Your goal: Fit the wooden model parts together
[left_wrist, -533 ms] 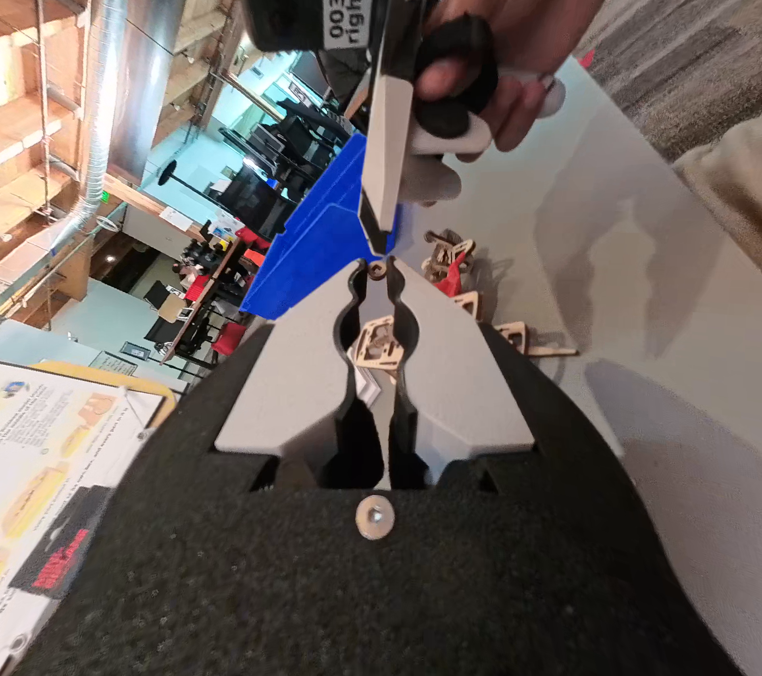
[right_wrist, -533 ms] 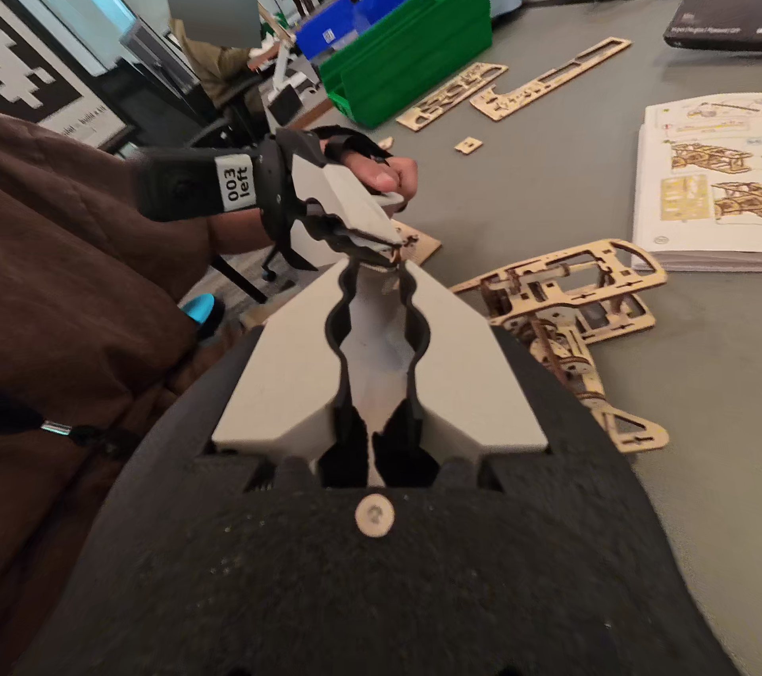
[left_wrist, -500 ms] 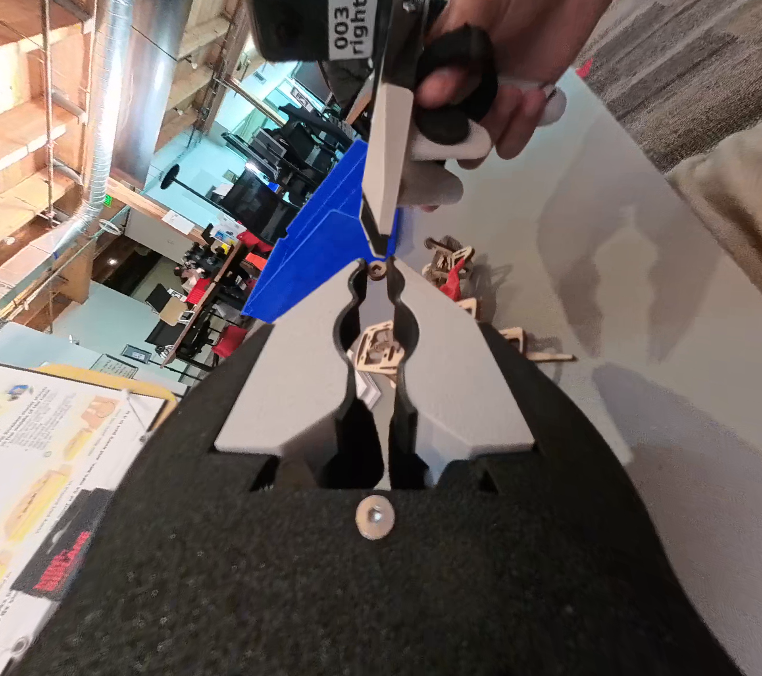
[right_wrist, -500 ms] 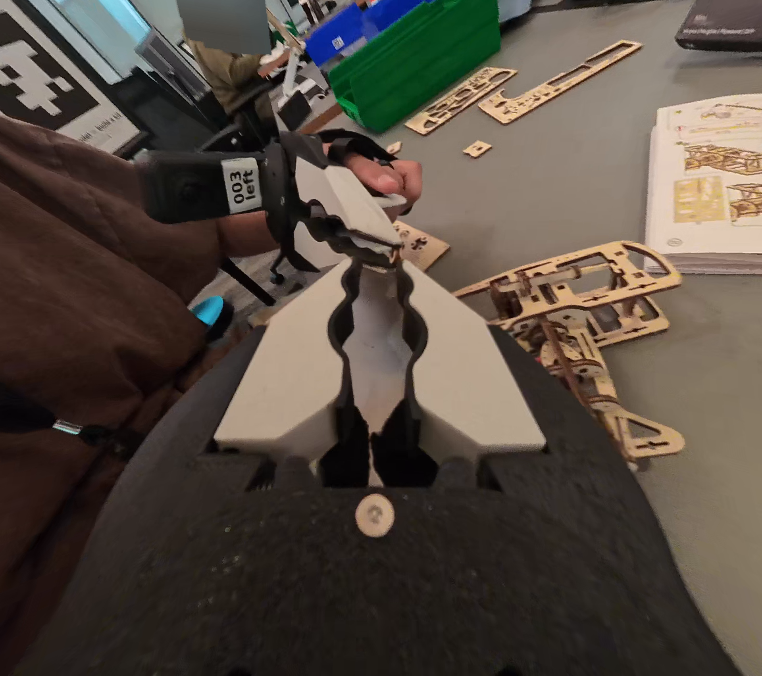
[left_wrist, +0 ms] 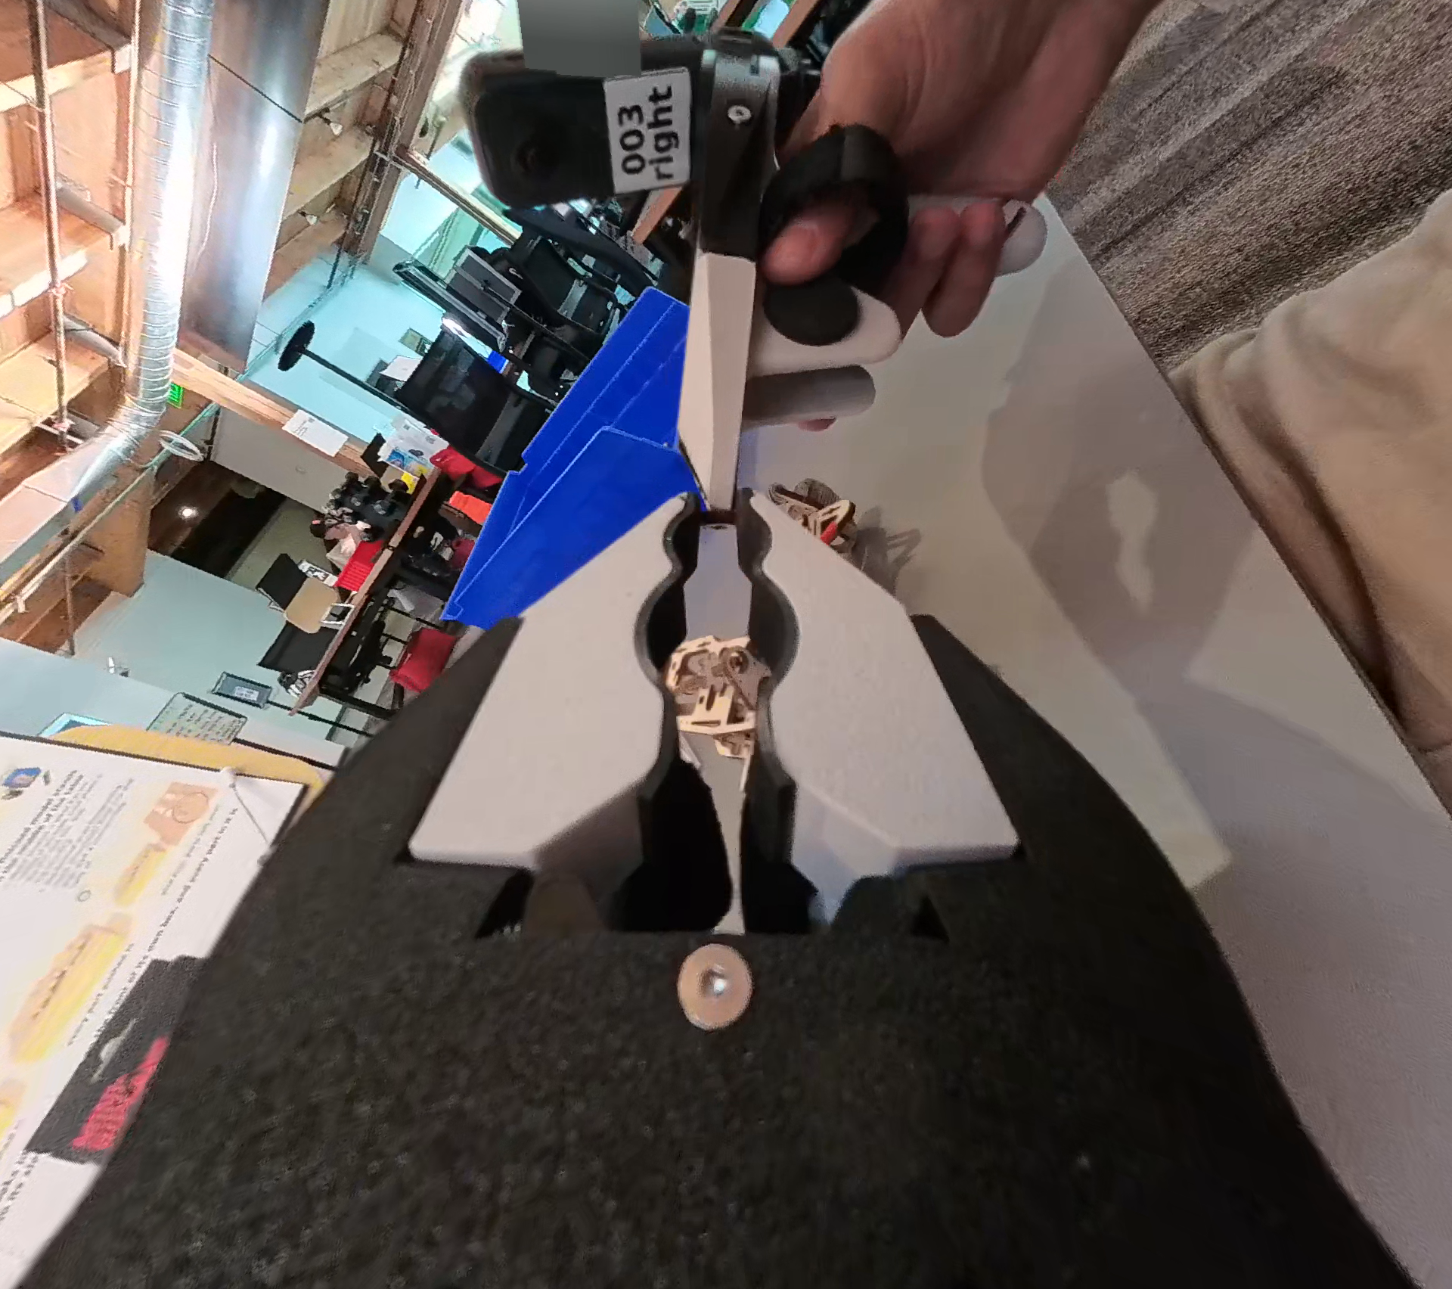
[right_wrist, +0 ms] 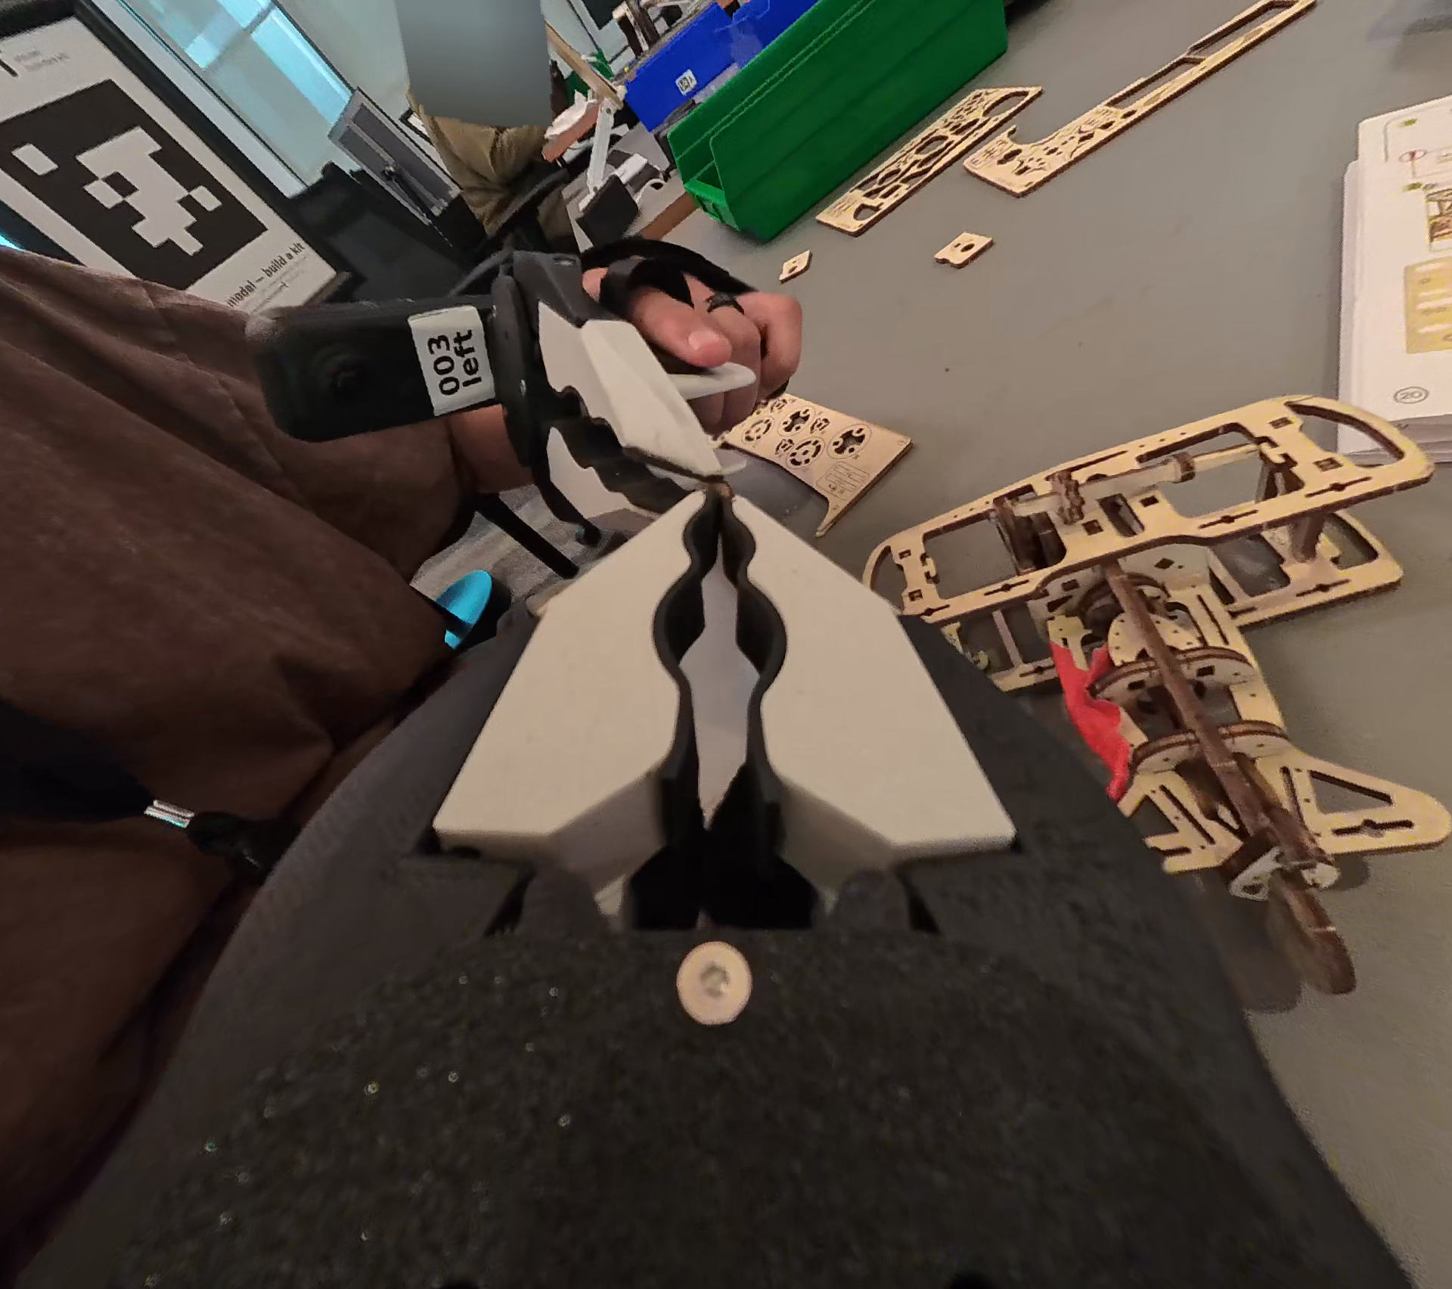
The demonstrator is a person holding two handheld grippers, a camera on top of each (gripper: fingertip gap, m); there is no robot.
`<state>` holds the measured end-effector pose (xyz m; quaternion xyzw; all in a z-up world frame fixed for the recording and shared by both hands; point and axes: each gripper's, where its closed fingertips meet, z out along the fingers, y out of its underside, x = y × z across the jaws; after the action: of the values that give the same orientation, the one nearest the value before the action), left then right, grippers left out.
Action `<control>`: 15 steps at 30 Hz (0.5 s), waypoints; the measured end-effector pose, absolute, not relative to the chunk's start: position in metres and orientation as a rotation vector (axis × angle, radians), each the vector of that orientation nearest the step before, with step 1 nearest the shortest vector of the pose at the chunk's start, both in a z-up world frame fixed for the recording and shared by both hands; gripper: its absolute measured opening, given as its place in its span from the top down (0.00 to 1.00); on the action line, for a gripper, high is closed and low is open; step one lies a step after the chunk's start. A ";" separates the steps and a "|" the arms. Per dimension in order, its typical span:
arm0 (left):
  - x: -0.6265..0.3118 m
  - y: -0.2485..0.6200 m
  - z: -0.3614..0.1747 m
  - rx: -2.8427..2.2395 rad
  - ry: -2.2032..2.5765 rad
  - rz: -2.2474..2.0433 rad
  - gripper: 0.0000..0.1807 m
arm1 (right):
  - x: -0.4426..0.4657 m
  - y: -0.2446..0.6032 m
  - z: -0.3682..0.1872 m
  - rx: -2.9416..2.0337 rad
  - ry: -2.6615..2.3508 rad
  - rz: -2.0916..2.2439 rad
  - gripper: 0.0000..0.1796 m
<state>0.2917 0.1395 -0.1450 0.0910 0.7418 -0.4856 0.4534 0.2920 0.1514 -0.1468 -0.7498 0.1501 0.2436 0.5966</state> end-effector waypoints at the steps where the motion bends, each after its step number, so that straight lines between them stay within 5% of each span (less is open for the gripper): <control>1: 0.292 0.140 -0.145 0.212 1.836 -1.214 0.96 | 0.293 0.151 -0.147 -1.732 0.355 0.568 1.00; 15: 0.281 0.139 -0.125 0.171 1.784 -1.405 0.96 | 0.282 0.147 -0.129 -1.520 0.364 0.862 0.97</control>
<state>0.2814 0.1393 -0.1253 0.0682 0.7112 -0.5603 0.4190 0.2823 0.1474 -0.1287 -0.6629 0.1587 0.3759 0.6277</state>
